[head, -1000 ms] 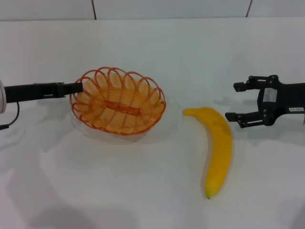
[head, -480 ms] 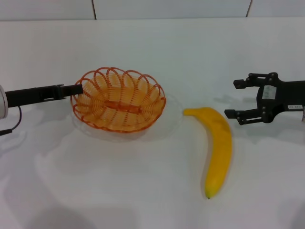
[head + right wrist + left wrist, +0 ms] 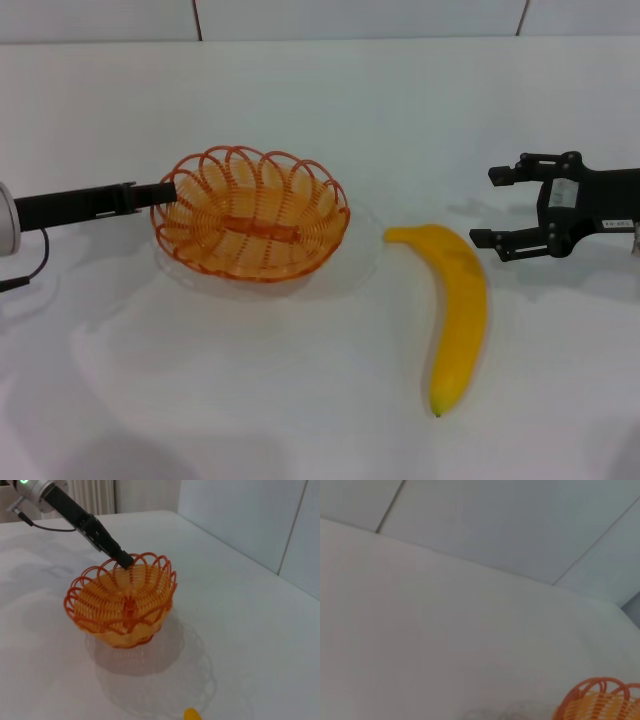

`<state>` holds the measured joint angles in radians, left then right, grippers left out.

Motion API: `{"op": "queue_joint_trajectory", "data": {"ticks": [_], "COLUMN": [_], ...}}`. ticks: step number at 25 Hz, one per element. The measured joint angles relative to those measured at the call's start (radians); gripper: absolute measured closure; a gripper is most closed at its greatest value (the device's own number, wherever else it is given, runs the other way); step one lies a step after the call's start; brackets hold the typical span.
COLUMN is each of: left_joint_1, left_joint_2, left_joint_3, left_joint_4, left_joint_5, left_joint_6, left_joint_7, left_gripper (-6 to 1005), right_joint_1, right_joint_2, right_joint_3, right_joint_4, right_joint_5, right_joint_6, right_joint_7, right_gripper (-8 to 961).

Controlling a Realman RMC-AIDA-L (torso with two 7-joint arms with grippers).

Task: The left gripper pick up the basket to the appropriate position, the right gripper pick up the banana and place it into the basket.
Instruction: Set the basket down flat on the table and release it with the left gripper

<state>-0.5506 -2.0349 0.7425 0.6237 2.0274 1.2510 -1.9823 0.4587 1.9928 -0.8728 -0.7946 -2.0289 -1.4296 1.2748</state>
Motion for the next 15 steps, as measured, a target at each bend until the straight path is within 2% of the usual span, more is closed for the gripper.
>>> {"op": "queue_joint_trajectory", "data": {"ticks": [15], "left_joint_1": [0.011], "left_joint_2": [0.004], "left_joint_3": [0.0], "left_joint_4": [-0.003], "left_joint_5": [0.001], "left_joint_6": [0.006], "left_joint_7": [-0.009], "left_gripper": [925], "right_joint_1": [0.0], "right_joint_2": [-0.002], "right_joint_3": [0.0], "right_joint_4": [0.0], "right_joint_5": [0.0], "right_joint_6": [-0.004], "right_joint_7": [0.001], "right_gripper": [71]}}
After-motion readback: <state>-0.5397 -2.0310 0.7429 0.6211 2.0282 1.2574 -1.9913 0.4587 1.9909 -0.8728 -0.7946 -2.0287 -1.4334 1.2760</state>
